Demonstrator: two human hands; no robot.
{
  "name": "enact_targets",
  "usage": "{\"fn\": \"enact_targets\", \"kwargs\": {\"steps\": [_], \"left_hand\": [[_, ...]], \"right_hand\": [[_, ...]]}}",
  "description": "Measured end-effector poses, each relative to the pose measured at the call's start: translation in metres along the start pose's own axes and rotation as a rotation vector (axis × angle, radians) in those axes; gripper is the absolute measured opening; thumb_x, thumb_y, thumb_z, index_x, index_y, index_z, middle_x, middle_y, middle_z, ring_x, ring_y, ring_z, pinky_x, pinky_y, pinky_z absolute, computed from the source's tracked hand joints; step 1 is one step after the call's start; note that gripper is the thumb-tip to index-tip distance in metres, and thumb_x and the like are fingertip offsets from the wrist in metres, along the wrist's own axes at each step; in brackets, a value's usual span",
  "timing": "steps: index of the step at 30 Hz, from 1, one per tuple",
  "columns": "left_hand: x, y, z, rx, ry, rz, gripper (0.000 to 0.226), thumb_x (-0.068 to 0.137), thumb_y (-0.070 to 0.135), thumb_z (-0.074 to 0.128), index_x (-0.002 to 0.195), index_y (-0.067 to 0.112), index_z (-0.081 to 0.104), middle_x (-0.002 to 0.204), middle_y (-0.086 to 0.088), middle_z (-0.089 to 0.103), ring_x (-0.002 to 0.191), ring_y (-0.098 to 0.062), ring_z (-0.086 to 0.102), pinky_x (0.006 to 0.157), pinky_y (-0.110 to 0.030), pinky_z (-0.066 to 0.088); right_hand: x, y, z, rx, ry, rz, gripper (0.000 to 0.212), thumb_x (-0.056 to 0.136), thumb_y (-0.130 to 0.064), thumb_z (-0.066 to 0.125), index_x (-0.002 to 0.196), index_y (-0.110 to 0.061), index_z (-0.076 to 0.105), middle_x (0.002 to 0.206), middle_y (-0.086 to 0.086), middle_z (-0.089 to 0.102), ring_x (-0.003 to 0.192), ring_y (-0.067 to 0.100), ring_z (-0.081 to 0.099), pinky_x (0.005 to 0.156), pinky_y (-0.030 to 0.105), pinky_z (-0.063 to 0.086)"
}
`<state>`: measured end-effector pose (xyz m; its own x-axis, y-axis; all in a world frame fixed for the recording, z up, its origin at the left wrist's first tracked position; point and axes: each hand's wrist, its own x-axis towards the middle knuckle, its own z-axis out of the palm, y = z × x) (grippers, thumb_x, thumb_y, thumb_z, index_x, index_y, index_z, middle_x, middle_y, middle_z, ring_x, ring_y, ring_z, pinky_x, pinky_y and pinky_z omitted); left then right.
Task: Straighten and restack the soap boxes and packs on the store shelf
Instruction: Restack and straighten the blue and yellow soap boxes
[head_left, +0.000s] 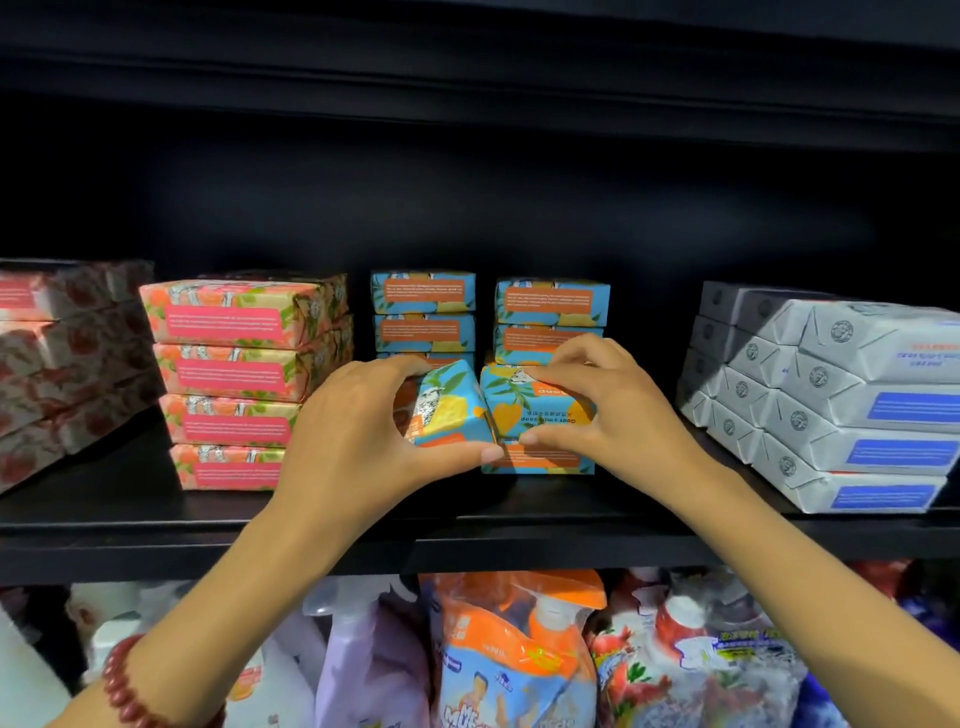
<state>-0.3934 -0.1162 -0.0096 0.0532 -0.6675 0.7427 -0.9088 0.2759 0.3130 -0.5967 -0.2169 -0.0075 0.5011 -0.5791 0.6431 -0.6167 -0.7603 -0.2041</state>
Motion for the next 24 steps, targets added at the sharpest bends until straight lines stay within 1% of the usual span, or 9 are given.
{"fn": "enact_targets", "kwargs": {"steps": [3, 7, 9, 11, 14, 18, 21, 23, 24], "left_hand": [[0.005, 0.002, -0.003, -0.002, 0.019, 0.026, 0.092, 0.049, 0.079, 0.055, 0.112, 0.013, 0.064, 0.098, 0.003, 0.064, 0.086, -0.006, 0.049, 0.069, -0.008, 0.032], [0.015, 0.011, -0.006, -0.020, 0.040, 0.067, 0.088, 0.050, 0.078, 0.056, 0.111, 0.015, 0.064, 0.092, 0.015, 0.052, 0.084, -0.004, 0.049, 0.068, -0.008, 0.032], [0.022, 0.017, -0.007, -0.037, 0.038, 0.096, 0.087, 0.050, 0.078, 0.057, 0.110, 0.015, 0.064, 0.092, 0.014, 0.054, 0.085, -0.004, 0.051, 0.068, -0.008, 0.033], [0.031, 0.025, -0.007, -0.049, 0.016, 0.153, 0.087, 0.051, 0.081, 0.057, 0.109, 0.016, 0.064, 0.093, 0.012, 0.059, 0.084, -0.004, 0.053, 0.068, -0.010, 0.036], [0.048, 0.039, -0.001, -0.061, -0.042, 0.208, 0.093, 0.050, 0.083, 0.053, 0.113, 0.016, 0.063, 0.099, 0.007, 0.065, 0.086, -0.006, 0.057, 0.065, -0.015, 0.040], [0.067, 0.052, 0.022, -0.004, -0.129, 0.232, 0.095, 0.049, 0.083, 0.055, 0.116, 0.016, 0.062, 0.105, 0.004, 0.067, 0.095, -0.012, 0.060, 0.073, -0.025, 0.044], [0.076, 0.057, 0.037, 0.057, -0.213, 0.230, 0.083, 0.053, 0.080, 0.058, 0.105, 0.015, 0.064, 0.102, 0.000, 0.067, 0.094, -0.017, 0.061, 0.077, -0.035, 0.051], [0.079, 0.059, 0.042, 0.089, -0.233, 0.242, 0.077, 0.054, 0.080, 0.054, 0.093, 0.013, 0.063, 0.102, -0.004, 0.067, 0.096, -0.020, 0.060, 0.082, -0.041, 0.051], [0.079, 0.059, 0.042, 0.094, -0.218, 0.259, 0.078, 0.056, 0.079, 0.052, 0.094, 0.012, 0.065, 0.102, -0.003, 0.067, 0.098, -0.019, 0.059, 0.083, -0.040, 0.050]], "right_hand": [[-0.001, 0.000, -0.001, -0.029, 0.016, 0.000, 0.061, 0.068, -0.048, 0.074, 0.122, -0.022, 0.060, 0.109, -0.016, 0.045, 0.103, -0.001, 0.035, 0.089, 0.022, 0.037], [-0.006, -0.006, 0.000, -0.075, 0.041, -0.012, 0.056, 0.072, -0.044, 0.073, 0.122, -0.022, 0.059, 0.112, -0.011, 0.050, 0.102, 0.002, 0.036, 0.085, 0.024, 0.040], [-0.012, -0.008, 0.000, -0.091, 0.056, -0.003, 0.056, 0.075, -0.037, 0.072, 0.126, -0.020, 0.057, 0.117, -0.007, 0.051, 0.108, 0.006, 0.038, 0.090, 0.026, 0.041], [-0.024, -0.007, -0.005, -0.069, 0.118, 0.029, 0.056, 0.076, -0.032, 0.073, 0.126, -0.017, 0.055, 0.119, -0.006, 0.051, 0.112, 0.008, 0.040, 0.092, 0.023, 0.039], [-0.046, -0.002, -0.017, -0.027, 0.183, 0.097, 0.055, 0.075, -0.036, 0.073, 0.123, -0.017, 0.057, 0.113, -0.011, 0.050, 0.107, 0.005, 0.044, 0.086, 0.015, 0.035], [-0.070, 0.002, -0.030, 0.049, 0.002, 0.161, 0.057, 0.068, -0.065, 0.056, 0.102, -0.021, 0.069, 0.099, -0.014, 0.061, 0.096, 0.000, 0.054, 0.082, 0.012, 0.038], [-0.084, 0.007, -0.027, 0.070, -0.119, 0.157, 0.057, 0.064, -0.067, 0.058, 0.102, -0.026, 0.069, 0.101, -0.018, 0.059, 0.099, -0.003, 0.053, 0.086, 0.012, 0.039], [-0.090, 0.010, -0.024, 0.083, -0.128, 0.164, 0.059, 0.062, -0.067, 0.058, 0.104, -0.027, 0.068, 0.103, -0.021, 0.057, 0.103, -0.004, 0.050, 0.089, 0.014, 0.039], [-0.091, 0.011, -0.022, 0.096, -0.121, 0.173, 0.062, 0.061, -0.069, 0.057, 0.105, -0.027, 0.069, 0.104, -0.023, 0.056, 0.104, -0.006, 0.049, 0.089, 0.013, 0.038]]}}
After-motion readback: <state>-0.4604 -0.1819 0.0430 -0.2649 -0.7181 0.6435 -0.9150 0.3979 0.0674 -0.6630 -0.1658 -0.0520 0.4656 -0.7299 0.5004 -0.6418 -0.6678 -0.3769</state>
